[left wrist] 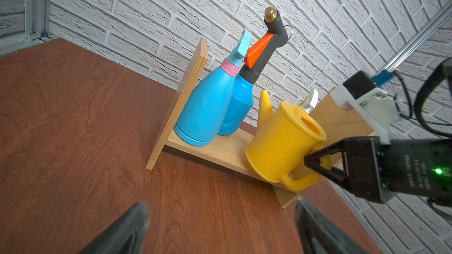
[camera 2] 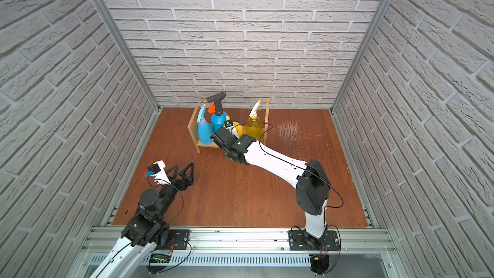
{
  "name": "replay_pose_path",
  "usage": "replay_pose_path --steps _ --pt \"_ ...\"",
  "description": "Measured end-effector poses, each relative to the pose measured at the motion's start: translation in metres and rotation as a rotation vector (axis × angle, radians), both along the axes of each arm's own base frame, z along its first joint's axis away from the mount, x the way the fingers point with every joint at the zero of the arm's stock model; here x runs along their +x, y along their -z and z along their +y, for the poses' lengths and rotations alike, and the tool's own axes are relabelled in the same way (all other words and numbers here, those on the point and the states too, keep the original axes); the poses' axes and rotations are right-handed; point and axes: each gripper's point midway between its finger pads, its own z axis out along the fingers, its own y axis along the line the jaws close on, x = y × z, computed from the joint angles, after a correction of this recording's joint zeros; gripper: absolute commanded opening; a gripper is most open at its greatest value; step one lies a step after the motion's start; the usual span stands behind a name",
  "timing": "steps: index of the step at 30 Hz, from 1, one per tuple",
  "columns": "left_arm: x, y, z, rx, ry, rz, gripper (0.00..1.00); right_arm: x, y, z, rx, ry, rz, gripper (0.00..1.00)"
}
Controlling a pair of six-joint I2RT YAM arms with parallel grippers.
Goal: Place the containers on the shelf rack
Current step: 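Place the container on the shelf, then reset both arms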
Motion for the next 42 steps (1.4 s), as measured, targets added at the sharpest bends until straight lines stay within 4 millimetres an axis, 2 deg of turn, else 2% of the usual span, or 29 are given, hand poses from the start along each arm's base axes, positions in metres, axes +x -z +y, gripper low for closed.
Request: replay_pose_path --steps 5,8,12,21,24,29,35,39,42 --pt "-0.001 0.001 0.000 0.002 0.003 0.004 0.98 0.013 0.009 -0.001 -0.003 0.020 0.018 0.14" --pt "-0.001 0.002 0.000 0.003 0.003 0.007 0.98 0.017 0.014 -0.002 0.000 0.024 0.035 0.34" --pt "-0.001 0.003 0.000 0.005 0.003 0.010 0.98 0.021 0.014 -0.002 0.011 0.030 0.036 0.52" --pt "-0.001 0.003 0.000 0.004 0.003 0.011 0.98 0.022 0.012 0.003 0.036 0.019 0.033 0.54" --pt "-0.001 0.003 0.000 0.002 0.005 0.010 0.98 0.017 0.012 0.002 0.049 0.005 0.041 0.59" --pt "-0.002 0.001 -0.001 -0.003 0.012 0.001 0.98 -0.008 0.003 -0.012 0.098 -0.051 0.066 0.68" --pt "-0.005 -0.002 -0.006 -0.013 0.044 -0.018 0.98 -0.060 -0.028 -0.034 0.231 -0.218 0.054 0.72" --pt "-0.006 0.000 -0.013 -0.013 0.085 -0.014 0.98 -0.098 -0.051 -0.046 0.350 -0.387 -0.017 0.72" --pt "-0.007 0.000 -0.019 -0.014 0.122 -0.011 0.98 -0.115 -0.058 -0.063 0.401 -0.444 -0.113 0.77"
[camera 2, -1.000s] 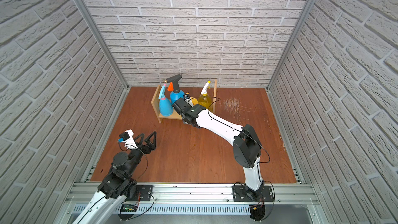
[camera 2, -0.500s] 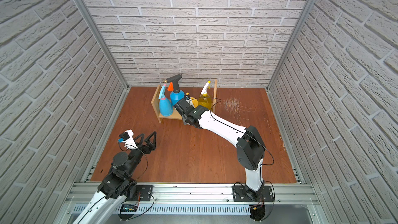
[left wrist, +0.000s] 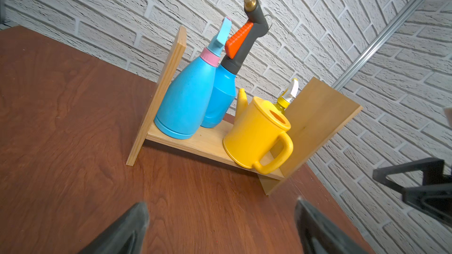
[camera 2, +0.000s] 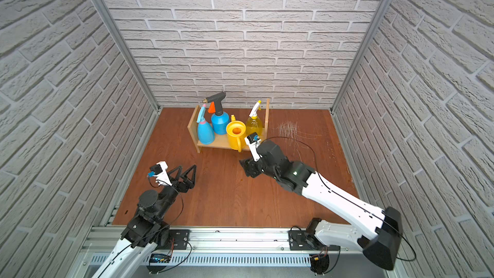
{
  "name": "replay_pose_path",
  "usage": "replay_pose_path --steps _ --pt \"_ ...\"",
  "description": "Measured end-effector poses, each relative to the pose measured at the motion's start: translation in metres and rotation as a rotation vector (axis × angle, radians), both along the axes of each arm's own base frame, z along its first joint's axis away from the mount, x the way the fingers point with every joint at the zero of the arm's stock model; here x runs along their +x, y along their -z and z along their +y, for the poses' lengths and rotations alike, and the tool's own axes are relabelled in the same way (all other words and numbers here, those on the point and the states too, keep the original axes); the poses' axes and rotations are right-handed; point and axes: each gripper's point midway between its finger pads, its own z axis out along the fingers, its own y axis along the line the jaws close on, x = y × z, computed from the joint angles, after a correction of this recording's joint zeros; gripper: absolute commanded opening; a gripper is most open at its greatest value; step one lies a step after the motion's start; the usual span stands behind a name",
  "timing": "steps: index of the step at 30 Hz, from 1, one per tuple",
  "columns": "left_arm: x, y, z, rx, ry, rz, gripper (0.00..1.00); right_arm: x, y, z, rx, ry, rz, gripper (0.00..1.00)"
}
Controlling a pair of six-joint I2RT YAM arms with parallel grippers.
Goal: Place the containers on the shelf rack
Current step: Reset both arms
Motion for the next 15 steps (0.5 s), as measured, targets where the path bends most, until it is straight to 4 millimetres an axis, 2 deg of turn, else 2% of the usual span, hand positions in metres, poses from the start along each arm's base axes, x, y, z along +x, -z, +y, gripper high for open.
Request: replay_pose_path --steps 2,5,10,15 --pt "0.000 0.001 -0.006 0.001 0.030 0.005 0.98 -0.003 0.002 -0.016 0.035 0.014 -0.067 0.84" --pt "0.001 0.004 -0.011 0.007 0.054 0.019 0.98 0.002 0.015 -0.054 0.066 0.116 -0.162 0.99" --pt "0.006 0.017 -0.011 0.046 0.044 0.065 0.98 0.026 0.042 -0.123 0.084 0.375 -0.267 0.98" --pt "0.016 0.027 0.004 0.118 -0.053 0.118 0.98 0.059 0.063 -0.180 0.070 0.610 -0.264 0.97"
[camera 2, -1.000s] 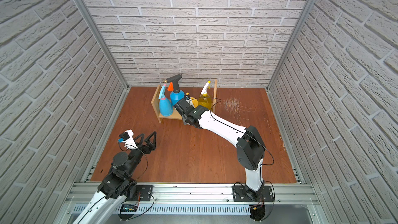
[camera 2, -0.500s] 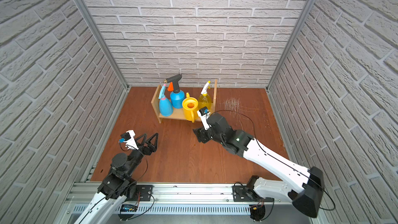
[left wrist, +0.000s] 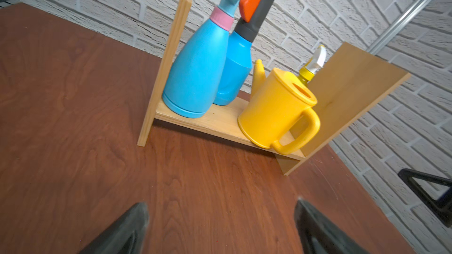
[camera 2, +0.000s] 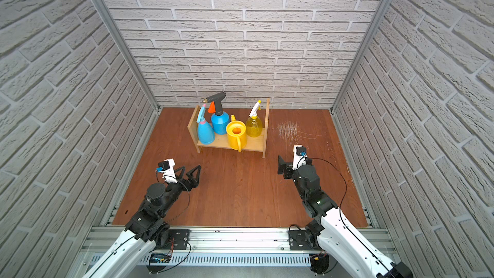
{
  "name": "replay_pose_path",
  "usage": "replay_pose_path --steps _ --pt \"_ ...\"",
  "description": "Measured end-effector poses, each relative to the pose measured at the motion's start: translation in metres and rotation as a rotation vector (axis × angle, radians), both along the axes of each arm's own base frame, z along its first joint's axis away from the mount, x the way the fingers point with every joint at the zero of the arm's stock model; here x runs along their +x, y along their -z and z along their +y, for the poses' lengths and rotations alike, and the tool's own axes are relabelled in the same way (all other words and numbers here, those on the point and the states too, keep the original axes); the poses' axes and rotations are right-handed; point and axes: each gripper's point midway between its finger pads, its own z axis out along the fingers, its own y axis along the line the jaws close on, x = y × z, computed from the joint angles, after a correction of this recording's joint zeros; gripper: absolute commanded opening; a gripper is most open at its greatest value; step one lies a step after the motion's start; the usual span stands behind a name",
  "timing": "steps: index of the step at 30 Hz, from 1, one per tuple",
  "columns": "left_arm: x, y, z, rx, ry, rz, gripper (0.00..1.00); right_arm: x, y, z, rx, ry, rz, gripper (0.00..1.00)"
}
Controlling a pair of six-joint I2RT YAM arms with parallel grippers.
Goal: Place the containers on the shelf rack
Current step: Reset both arms
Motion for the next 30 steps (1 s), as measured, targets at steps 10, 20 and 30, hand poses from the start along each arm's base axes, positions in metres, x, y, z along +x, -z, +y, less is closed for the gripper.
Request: replay_pose_path --steps 10,20,30 --pt "0.022 0.004 0.044 0.282 -0.248 0.041 0.98 0.043 0.052 -0.092 0.032 0.302 0.119 0.97" --pt "0.071 0.019 0.078 0.608 -0.374 0.190 0.99 0.079 0.128 -0.085 -0.110 0.204 0.218 0.99" --pt "0.104 0.062 0.120 0.629 -0.398 0.283 0.98 0.098 0.109 -0.090 -0.110 0.224 0.144 0.99"
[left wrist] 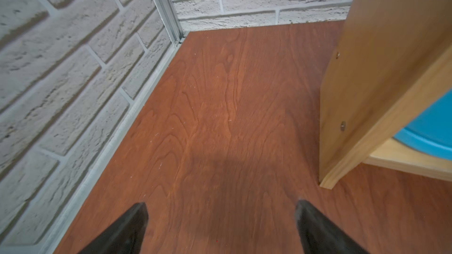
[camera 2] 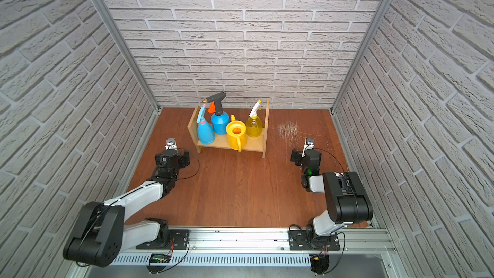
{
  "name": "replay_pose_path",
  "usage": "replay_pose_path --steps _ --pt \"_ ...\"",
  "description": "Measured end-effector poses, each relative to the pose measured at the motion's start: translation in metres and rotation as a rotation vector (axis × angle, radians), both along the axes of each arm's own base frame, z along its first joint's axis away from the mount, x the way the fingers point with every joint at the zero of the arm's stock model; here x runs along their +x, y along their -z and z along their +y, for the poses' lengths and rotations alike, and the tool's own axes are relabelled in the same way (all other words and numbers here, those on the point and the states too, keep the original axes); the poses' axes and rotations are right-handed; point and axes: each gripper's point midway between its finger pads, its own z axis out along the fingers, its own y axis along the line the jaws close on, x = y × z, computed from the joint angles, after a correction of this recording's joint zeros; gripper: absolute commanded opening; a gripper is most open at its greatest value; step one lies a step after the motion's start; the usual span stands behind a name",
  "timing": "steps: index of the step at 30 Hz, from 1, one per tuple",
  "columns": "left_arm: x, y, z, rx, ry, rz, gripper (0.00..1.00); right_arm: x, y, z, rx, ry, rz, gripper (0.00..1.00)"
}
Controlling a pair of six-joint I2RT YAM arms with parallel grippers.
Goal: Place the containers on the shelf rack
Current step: Reset both arms
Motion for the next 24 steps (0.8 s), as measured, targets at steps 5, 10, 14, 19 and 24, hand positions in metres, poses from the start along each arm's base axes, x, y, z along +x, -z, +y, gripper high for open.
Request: replay_pose_path --steps 5,10,14,19,24 --pt "0.022 0.030 0.007 -0.067 0.077 -0.010 0.98 0.000 0.000 -0.001 -0.002 0.004 0.004 0.99" --pt "0.026 0.049 0.015 -0.145 0.096 -0.003 0.98 0.000 0.000 -0.002 -0.004 0.008 0.006 0.99" --pt "0.033 0.039 0.013 -0.157 0.109 -0.039 0.98 -0.001 0.000 -0.002 -0.004 0.009 0.007 0.99" --pt "0.035 0.036 0.012 -0.162 0.114 -0.052 0.98 -0.001 0.002 -0.002 -0.005 0.009 0.012 0.99" --pt "0.035 0.030 0.003 -0.134 0.136 -0.087 0.98 -0.001 0.002 -0.002 -0.007 0.008 0.013 0.99"
